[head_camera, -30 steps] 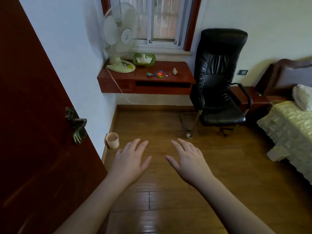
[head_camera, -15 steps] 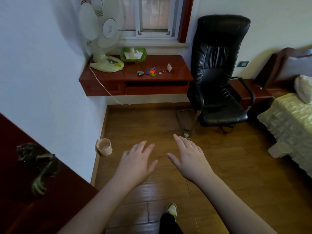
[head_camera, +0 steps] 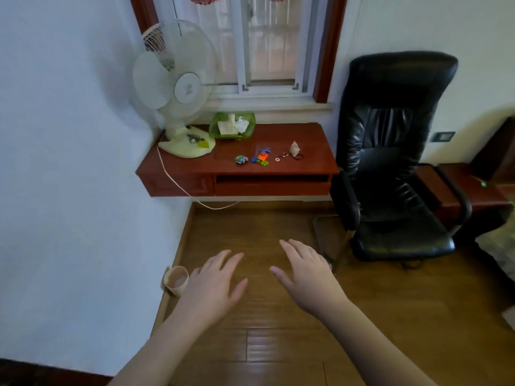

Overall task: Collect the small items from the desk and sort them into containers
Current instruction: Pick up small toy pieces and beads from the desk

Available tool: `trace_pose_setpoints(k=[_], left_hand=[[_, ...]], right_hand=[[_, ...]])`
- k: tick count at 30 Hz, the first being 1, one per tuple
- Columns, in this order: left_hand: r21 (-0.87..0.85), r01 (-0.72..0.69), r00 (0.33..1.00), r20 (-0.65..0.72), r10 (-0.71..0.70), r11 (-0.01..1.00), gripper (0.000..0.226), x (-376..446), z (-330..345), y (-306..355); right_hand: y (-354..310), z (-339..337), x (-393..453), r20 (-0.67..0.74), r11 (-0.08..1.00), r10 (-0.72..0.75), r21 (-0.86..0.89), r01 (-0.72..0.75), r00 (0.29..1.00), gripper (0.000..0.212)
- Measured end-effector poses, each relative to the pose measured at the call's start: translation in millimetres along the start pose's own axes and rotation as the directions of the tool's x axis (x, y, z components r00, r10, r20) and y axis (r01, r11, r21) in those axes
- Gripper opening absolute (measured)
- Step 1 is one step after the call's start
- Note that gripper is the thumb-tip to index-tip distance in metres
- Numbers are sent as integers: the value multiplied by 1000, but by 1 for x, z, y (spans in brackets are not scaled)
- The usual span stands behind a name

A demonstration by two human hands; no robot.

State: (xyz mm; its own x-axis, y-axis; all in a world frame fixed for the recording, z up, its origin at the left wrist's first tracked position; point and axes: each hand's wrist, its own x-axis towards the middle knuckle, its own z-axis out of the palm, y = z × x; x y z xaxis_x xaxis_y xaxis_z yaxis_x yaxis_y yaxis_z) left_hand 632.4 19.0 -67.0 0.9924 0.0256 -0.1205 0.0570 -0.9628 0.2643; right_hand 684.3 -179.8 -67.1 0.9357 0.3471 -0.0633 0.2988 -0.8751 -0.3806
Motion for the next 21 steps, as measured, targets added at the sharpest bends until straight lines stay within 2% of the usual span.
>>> trace_pose_setpoints(k=[5, 11, 15, 21], left_hand=[[8, 37, 999, 2, -37, 999, 60, 46, -2, -16], [-25, 19, 1000, -19, -20, 1000, 60, 118, -6, -42], [-57, -37, 999, -18, 36, 998, 59, 176, -15, -66], [-22, -138, 990, 4, 138, 990, 60, 265, -31, -95]], right_hand=[[3, 2, 49, 11, 997, -16, 70, 16, 1000, 76], [2, 8, 126, 41, 999, -5, 34, 3, 999, 77], [-1, 9, 187, 77, 1000, 14, -4, -14, 997, 75], [-2, 6, 260, 43, 998, 63, 11, -64, 997, 74]])
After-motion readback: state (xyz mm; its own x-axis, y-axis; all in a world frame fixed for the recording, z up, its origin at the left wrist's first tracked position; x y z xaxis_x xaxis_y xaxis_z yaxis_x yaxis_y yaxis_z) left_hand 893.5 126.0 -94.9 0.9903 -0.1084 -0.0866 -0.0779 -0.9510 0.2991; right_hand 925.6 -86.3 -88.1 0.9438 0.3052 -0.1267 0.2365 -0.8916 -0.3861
